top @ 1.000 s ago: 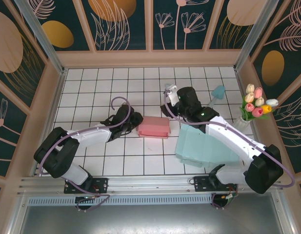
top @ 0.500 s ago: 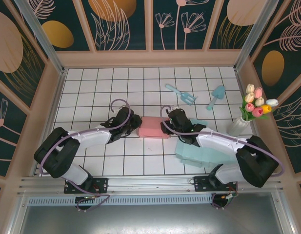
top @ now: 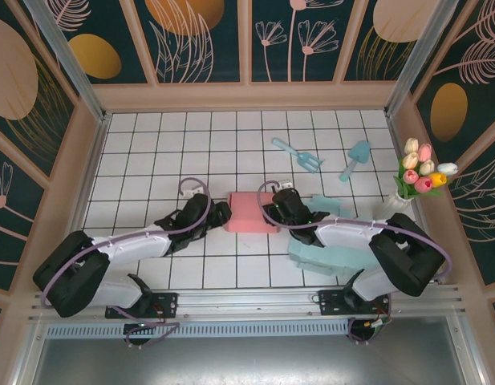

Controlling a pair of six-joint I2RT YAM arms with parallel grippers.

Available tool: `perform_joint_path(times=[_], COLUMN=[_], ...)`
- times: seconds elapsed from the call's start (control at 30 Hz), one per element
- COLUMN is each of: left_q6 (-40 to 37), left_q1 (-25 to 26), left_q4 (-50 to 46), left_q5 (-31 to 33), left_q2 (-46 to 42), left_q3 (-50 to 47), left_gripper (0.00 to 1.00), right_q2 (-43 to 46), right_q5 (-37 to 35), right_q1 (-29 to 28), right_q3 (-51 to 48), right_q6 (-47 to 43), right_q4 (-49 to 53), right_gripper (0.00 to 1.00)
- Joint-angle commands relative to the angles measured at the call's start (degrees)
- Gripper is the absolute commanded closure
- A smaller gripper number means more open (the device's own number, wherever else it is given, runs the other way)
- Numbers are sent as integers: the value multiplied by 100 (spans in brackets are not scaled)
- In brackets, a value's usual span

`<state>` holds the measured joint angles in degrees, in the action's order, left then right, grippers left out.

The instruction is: Fold the paper box

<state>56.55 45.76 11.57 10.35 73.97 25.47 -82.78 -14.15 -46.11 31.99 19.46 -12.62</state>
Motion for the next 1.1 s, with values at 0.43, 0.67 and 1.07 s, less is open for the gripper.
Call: perform_joint_path(times=[0.43,0.67,1.07], left_q6=[-578,-750,-812], left_q1=[161,155,157], left_q4=[1215,1384,1584], left_q5=[1008,1086,919], left_q2=[66,1255,1868], left_q3=[62,609,891], left_gripper=[43,45,69], right_q2=[-221,-297,-828], right_q5=[227,479,737], right_q1=[-61,-65,-65], right_q3=[-568,-737,-652], right_q6=[172,233,207], right_q4=[-978,-1333,-1757], right_gripper=[46,46,48])
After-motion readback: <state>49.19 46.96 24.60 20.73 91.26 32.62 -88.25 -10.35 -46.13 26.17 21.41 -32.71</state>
